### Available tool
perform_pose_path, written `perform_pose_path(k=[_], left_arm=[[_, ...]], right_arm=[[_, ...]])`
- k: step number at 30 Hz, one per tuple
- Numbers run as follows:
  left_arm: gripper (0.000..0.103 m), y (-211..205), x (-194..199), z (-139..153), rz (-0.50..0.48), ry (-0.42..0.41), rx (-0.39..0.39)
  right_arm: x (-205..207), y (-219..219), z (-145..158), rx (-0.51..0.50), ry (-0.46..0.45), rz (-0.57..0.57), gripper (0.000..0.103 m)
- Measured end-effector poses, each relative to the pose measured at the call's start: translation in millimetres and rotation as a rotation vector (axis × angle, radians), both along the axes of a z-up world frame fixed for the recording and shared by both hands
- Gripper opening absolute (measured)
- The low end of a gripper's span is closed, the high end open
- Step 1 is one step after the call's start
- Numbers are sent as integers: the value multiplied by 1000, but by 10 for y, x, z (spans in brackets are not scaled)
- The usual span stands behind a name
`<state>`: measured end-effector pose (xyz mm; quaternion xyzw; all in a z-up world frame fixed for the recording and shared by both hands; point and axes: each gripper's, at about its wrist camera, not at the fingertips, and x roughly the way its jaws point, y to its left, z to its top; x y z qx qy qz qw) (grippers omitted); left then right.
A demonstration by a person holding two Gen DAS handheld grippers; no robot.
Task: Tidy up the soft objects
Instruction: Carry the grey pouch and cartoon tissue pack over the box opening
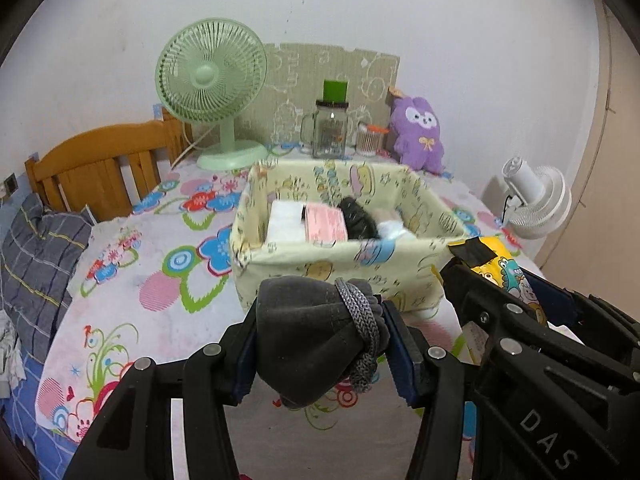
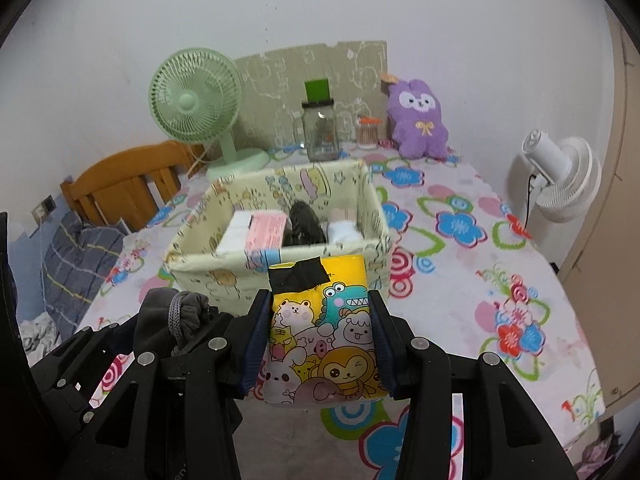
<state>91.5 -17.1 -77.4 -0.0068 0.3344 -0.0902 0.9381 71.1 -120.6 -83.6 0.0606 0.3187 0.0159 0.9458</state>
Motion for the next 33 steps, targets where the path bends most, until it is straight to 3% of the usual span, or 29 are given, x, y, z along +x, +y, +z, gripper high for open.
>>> perform_pose_path(k=[16, 33], left_arm=[[56, -118, -77, 424, 1, -62, 1], [56, -175, 160, 516, 21, -75, -4]], right_arm=[[-65, -116, 438, 24, -67, 33, 50], [195, -189, 568, 23, -95, 31, 50]])
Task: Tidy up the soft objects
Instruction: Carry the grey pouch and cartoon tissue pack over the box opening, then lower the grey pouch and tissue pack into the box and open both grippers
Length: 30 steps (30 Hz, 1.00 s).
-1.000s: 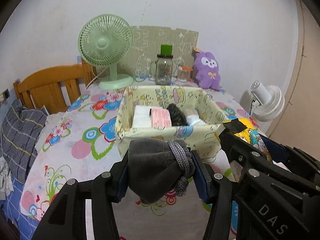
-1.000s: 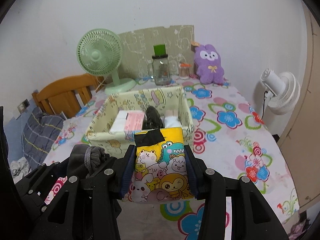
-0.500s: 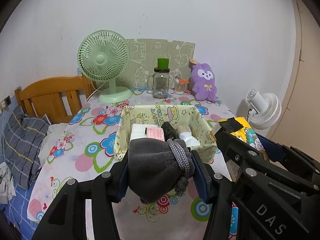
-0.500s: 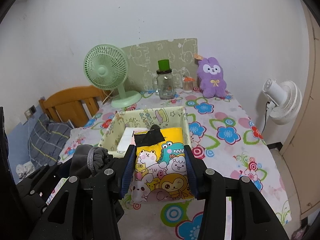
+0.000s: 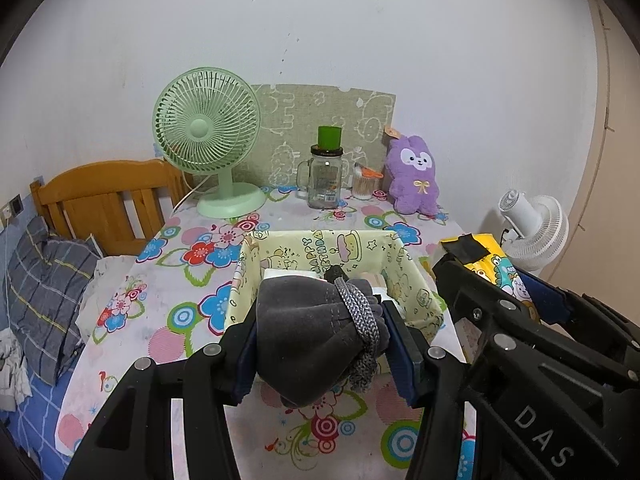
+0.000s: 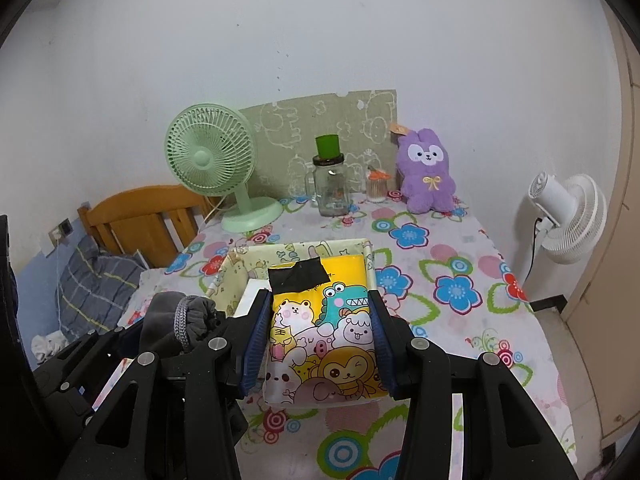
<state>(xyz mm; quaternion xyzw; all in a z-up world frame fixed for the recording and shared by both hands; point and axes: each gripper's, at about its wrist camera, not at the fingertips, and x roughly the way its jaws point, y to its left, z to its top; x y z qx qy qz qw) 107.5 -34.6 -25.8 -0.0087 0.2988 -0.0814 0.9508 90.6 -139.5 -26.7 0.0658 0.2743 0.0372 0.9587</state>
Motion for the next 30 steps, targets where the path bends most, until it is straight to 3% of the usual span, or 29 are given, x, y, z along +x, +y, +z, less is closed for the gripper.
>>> perform_pose_path(k=[30], left_arm=[[57, -24, 815, -244, 29, 11, 19]], right_arm=[[865, -39, -260, -10, 13, -19, 50]])
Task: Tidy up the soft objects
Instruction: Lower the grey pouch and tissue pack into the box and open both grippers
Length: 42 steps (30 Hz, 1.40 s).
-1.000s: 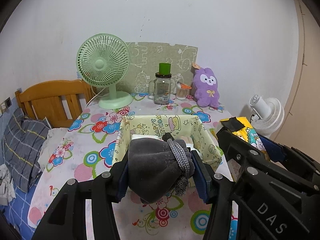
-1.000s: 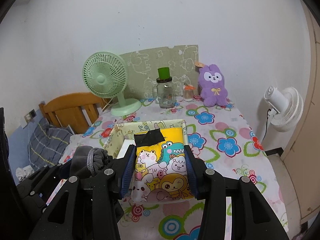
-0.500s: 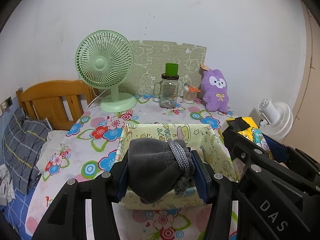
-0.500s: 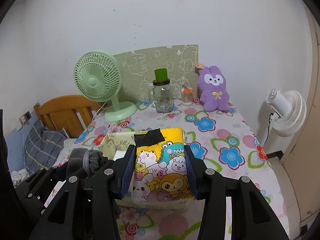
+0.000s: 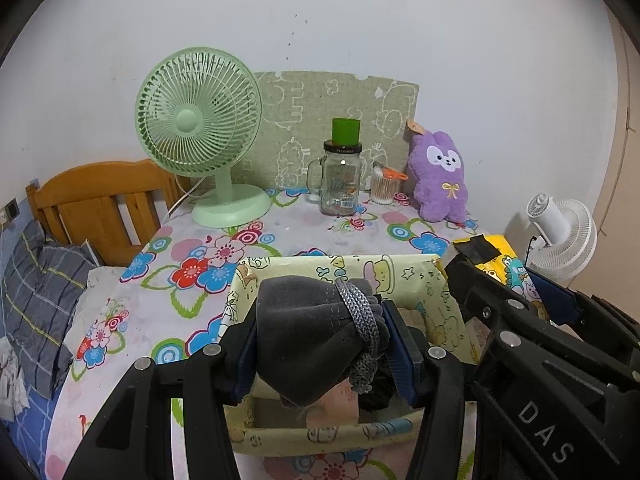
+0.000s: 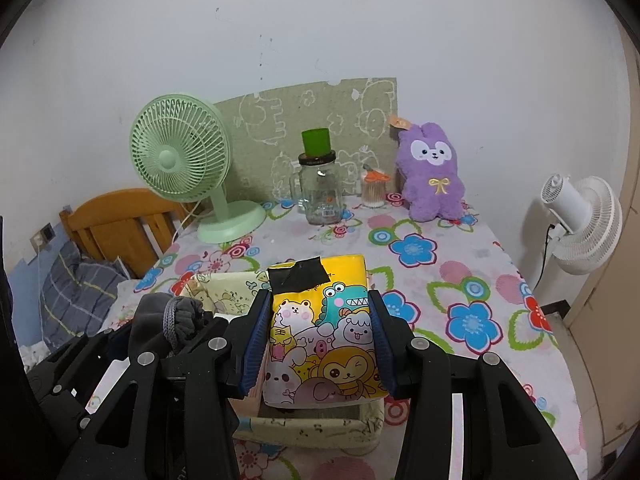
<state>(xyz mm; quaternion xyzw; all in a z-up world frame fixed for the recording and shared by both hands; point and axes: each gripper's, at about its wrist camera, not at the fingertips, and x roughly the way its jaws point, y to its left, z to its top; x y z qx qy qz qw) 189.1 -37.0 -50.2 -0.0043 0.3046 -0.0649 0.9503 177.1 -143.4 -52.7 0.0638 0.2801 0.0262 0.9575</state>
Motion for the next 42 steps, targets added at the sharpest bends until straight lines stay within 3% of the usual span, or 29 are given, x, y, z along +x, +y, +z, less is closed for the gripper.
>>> perform_pose_path(k=[12, 16, 25, 42], left_arm=[[59, 84, 156, -209, -13, 59, -39], [75, 81, 156, -228, -24, 63, -41], [89, 66, 143, -224, -33, 59, -24], [93, 42, 304, -212, -34, 57, 43]], right_arm=[[232, 82, -191, -6, 44, 23, 50], [274, 88, -227, -8, 54, 23, 50], [299, 122, -242, -12, 48, 42, 50], [526, 211, -260, -33, 46, 134, 50]])
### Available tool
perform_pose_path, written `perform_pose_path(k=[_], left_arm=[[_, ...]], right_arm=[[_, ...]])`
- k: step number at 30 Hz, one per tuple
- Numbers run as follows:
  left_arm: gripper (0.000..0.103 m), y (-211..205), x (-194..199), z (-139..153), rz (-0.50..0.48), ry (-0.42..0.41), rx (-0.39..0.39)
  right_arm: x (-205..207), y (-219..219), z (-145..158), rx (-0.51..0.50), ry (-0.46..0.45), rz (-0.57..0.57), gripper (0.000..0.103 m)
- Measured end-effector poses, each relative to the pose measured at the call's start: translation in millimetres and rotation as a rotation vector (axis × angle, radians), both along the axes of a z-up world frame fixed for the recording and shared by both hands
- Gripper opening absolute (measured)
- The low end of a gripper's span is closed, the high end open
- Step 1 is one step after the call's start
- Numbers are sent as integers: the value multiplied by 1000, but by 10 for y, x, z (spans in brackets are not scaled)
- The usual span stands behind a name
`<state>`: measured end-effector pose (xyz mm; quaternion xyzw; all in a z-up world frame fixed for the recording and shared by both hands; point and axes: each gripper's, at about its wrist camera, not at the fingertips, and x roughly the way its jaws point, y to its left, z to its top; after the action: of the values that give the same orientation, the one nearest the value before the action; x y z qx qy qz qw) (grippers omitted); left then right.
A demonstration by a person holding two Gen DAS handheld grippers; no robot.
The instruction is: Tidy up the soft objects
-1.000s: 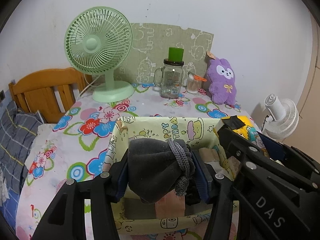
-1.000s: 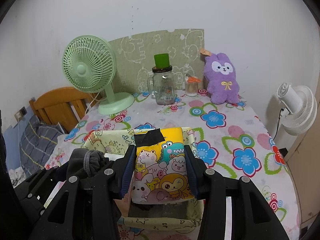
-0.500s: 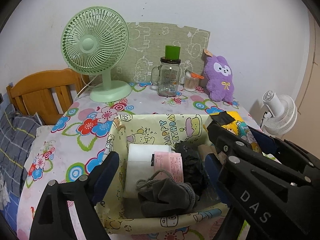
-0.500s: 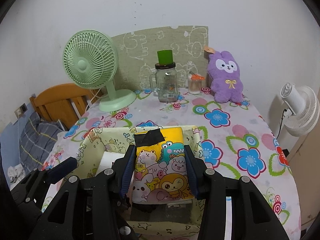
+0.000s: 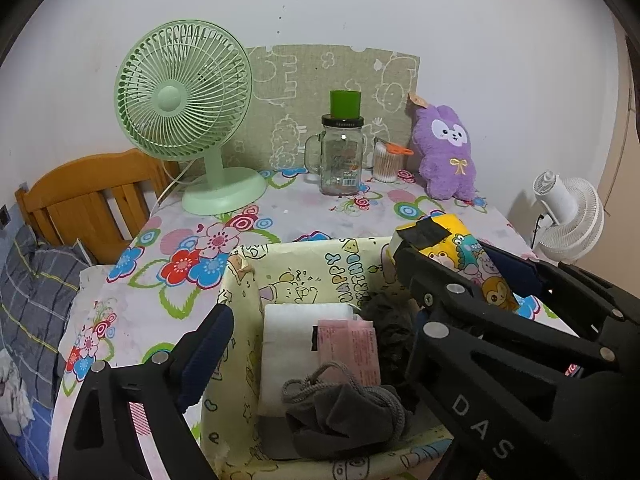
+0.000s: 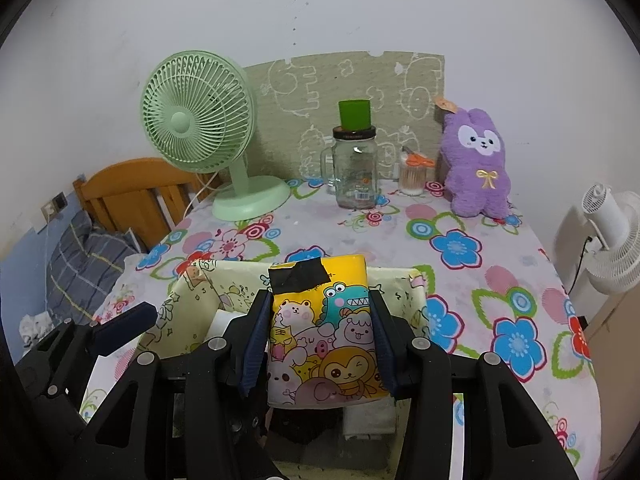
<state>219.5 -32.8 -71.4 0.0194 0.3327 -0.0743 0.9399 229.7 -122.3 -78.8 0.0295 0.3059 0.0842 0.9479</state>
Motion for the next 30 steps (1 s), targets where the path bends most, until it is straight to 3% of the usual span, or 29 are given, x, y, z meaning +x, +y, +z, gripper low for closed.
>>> perform_pose_path(k=[5, 7, 11, 16, 30], left_arm=[[94, 10, 40, -53, 9, 20, 14], [94, 14, 41, -68, 7, 25, 17], [95, 13, 34, -76, -3, 30, 6], [99, 5, 14, -81, -4, 32, 0], [103, -87, -212, 5, -10, 10, 2]], right_arm=[[82, 39, -65, 2, 23, 35, 54], [115, 48, -105, 12, 54, 60, 65], [99, 45, -116, 17, 57, 62, 72], [41, 32, -100, 0, 51, 44, 90], [-220, -110, -9, -3, 51, -20, 97]])
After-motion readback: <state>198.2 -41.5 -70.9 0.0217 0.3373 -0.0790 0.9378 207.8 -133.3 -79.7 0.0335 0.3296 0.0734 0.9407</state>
